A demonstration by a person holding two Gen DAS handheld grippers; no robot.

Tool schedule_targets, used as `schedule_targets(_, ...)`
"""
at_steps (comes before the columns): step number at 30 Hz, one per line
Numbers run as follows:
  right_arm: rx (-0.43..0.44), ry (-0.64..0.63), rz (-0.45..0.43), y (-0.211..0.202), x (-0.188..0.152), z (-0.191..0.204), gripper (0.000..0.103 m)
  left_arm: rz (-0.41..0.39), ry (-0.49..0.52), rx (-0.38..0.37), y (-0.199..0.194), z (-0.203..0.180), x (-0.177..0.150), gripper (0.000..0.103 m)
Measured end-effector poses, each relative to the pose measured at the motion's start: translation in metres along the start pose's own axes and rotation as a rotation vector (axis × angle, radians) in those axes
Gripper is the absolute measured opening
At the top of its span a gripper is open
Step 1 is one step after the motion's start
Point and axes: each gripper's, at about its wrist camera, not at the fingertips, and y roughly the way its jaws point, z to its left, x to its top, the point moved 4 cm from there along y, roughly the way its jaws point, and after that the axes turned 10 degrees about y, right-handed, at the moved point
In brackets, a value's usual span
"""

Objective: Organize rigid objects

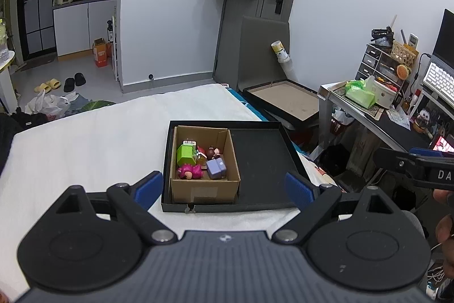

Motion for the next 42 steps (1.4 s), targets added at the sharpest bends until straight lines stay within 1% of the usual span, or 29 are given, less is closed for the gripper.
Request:
schedule_targets(7,-0.002,0.021,-0.002,-0.0013,0.0011,-0.0029,0.103,-0.003,-0.003,0.005,-0.0009,0.0007,0.0006,0.092)
schedule_targets(42,0.021,0.026,0.004,-0.0033,0.0026,-0.0017,0.103,0.0,0.017,-0.003,-0.005,-0.004,0.0028,0.092)
